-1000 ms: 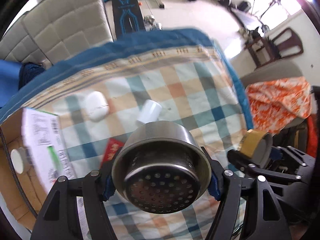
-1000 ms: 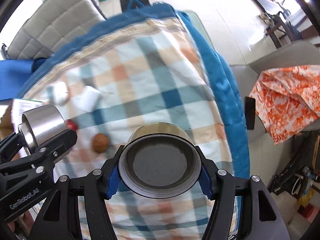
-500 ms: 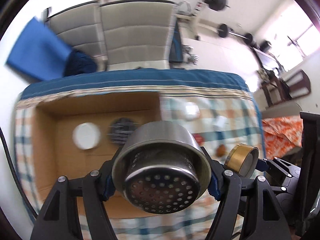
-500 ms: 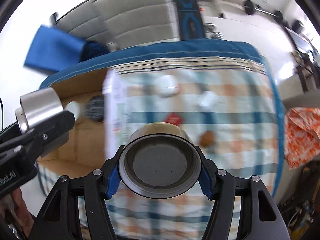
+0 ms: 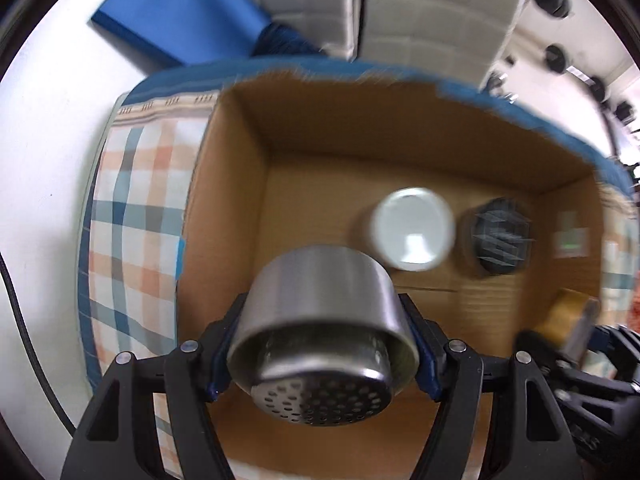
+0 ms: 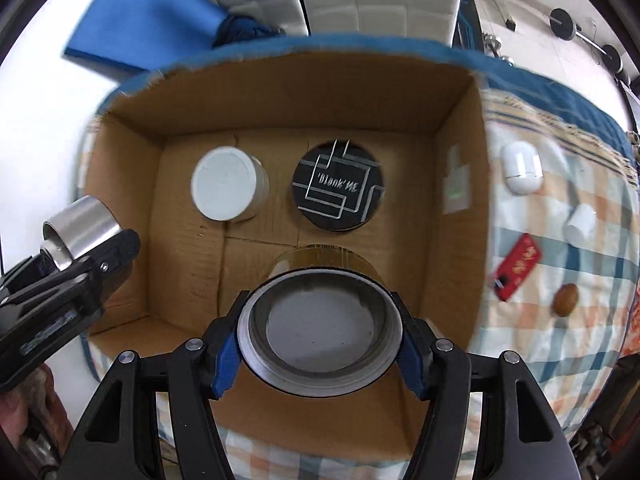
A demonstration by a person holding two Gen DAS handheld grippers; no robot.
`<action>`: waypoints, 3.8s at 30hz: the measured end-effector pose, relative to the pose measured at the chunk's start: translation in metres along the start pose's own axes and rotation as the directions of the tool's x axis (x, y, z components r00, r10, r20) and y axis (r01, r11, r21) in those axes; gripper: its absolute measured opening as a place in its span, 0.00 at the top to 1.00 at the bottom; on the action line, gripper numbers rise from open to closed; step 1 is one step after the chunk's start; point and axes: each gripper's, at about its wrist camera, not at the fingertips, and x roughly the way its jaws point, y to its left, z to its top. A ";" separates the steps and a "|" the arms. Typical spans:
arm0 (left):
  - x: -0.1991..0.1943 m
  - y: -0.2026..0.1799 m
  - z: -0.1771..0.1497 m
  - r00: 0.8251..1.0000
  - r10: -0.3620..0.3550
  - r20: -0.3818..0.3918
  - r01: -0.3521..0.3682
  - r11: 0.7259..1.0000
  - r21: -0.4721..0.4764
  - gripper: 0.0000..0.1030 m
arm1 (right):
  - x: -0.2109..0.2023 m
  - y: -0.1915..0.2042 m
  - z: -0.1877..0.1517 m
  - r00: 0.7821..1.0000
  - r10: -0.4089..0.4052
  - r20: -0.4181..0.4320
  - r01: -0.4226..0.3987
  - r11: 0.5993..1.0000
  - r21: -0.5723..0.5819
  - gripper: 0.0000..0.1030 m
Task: Organize rigid objects
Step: 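Carry both into the box and open both tools to release them, then withdraw both tools from the box toward the red packet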
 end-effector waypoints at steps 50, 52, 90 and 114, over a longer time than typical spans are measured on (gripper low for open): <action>-0.032 0.017 -0.003 0.995 -0.100 0.025 0.101 0.993 -0.067 0.00 | 0.037 0.033 0.005 0.992 -0.006 -0.124 0.009 1.000 0.021 0.00; -0.039 0.015 -0.013 0.994 -0.107 0.036 0.109 0.992 -0.063 0.00 | 0.028 0.031 -0.002 0.995 -0.004 -0.103 0.006 1.000 0.024 0.00; -0.159 -0.137 -0.071 0.953 -0.219 0.208 0.197 0.973 0.124 0.00 | -0.142 -0.134 -0.103 0.976 -0.010 0.217 -0.029 0.984 0.176 0.00; 0.037 -0.347 0.014 0.977 -0.141 -0.160 0.181 0.943 0.278 0.45 | 0.018 -0.350 -0.049 0.988 0.151 0.039 -0.151 0.859 0.489 0.32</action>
